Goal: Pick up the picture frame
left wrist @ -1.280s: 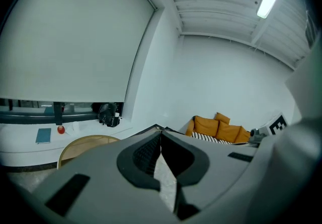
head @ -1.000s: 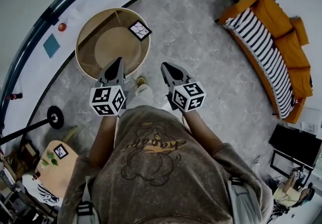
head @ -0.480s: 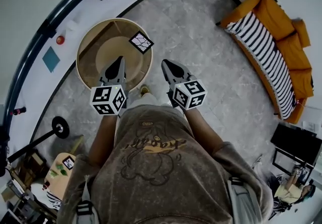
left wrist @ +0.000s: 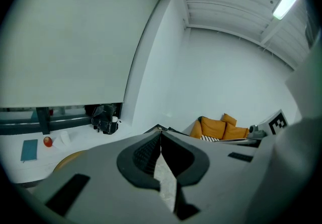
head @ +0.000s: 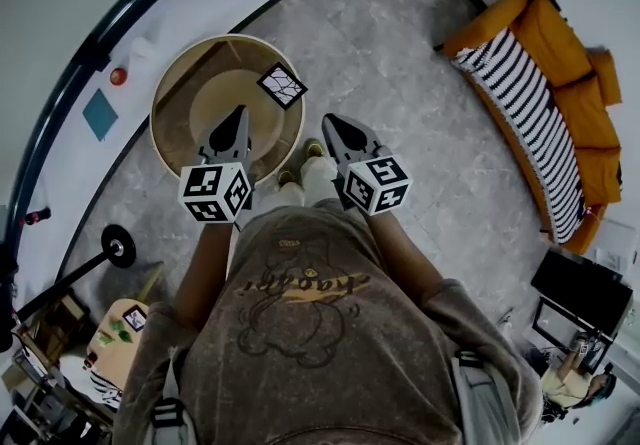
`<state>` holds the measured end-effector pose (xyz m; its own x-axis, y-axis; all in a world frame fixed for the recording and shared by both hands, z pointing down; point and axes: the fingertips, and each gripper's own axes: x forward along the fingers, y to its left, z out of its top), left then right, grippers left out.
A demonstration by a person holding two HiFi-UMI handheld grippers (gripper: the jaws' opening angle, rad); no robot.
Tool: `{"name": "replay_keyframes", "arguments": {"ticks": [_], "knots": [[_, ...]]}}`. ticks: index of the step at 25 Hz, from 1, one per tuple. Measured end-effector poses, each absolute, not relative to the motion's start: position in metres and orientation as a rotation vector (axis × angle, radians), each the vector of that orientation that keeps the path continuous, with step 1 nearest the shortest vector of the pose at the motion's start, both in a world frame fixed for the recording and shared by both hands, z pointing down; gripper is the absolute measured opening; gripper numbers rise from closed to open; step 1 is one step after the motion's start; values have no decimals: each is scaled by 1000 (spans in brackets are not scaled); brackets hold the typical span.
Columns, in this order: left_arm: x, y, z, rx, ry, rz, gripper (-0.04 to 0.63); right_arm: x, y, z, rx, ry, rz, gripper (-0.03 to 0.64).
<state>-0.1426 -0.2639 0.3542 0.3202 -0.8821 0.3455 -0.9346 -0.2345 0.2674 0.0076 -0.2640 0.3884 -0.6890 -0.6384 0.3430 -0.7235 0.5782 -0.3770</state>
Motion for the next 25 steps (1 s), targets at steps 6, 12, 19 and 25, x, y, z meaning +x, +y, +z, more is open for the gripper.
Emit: {"name": "replay_keyframes", "arguments": {"ticks": [6,12,19,25], "knots": [[-142,-282,360,2142,-1619,174,18,5,-289,393,1108,-2633,751,20],[-145,-300,374,2107,-1624,189,18,-1,-310,403,1051,-2649,743,20],[-150,-322,404,2070,-1613,221,18,-9,-336,425,1040,-2629,751,20],[-151,-343,437,2036,-1599,227,18,-15,-362,463,1029,-2589,774,20]]}}
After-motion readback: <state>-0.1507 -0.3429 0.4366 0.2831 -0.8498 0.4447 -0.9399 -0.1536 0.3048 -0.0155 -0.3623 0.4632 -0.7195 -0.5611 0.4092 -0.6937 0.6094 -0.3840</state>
